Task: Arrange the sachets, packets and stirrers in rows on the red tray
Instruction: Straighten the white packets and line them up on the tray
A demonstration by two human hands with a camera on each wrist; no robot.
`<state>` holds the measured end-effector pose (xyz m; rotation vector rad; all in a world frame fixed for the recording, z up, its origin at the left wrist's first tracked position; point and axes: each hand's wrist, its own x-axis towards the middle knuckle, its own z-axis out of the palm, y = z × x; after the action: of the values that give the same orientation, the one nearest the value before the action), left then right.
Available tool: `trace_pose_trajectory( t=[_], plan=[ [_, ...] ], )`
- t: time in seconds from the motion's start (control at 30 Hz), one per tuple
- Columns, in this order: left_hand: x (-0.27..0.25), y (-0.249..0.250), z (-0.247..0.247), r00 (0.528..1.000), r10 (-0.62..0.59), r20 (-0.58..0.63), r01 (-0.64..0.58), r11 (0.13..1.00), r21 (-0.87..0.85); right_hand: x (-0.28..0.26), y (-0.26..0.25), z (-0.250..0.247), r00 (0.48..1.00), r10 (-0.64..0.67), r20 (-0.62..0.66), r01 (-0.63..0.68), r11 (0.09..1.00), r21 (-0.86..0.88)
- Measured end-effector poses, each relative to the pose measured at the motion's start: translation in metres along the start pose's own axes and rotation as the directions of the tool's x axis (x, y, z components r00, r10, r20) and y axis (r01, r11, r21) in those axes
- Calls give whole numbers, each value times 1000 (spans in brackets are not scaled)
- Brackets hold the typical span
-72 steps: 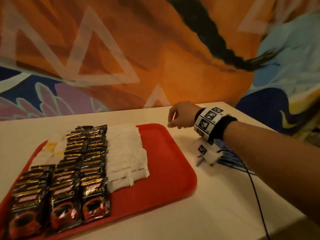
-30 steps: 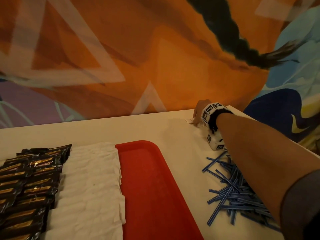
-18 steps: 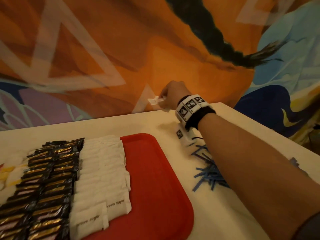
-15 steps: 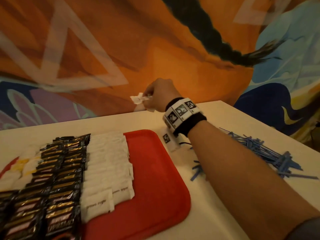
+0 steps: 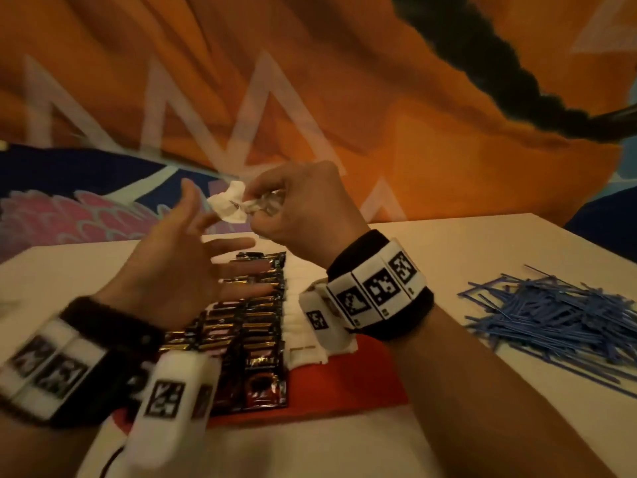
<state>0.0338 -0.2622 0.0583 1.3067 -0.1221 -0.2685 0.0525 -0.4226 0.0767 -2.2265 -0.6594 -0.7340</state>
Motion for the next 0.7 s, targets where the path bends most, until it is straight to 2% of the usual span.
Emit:
trace_pose_trajectory(
  t=[0.07, 0.17, 0.3, 0.4, 0.47, 0.57, 0.7],
  plan=[
    [7, 7, 11, 992, 25, 126, -6, 990, -143, -1, 0, 10, 1000, -13, -17, 13, 1000, 19],
    [17, 12, 24, 995, 40, 94, -12, 959, -282, -2, 9, 24, 995, -83, -63, 83, 997, -10],
    [37, 9, 32, 995, 100, -3, -94, 918, -384, 0, 20, 31, 969, -223, -112, 205, 967, -148],
    [47, 10, 26, 991, 132, 5, -117, 895, -431, 1, 22, 28, 971, -228, -77, 224, 973, -61],
    [52, 10, 21, 985, 175, -12, -165, 898, -409, 2, 24, 25, 967, -235, -103, 241, 969, 53],
    [54, 10, 19, 962, 270, -27, -265, 914, -307, 3, 28, 21, 947, -213, -240, 253, 955, 152],
    [56, 12, 16, 945, 327, -4, -321, 926, -200, 6, 37, 11, 927, -42, -373, 151, 951, 270]
  ],
)
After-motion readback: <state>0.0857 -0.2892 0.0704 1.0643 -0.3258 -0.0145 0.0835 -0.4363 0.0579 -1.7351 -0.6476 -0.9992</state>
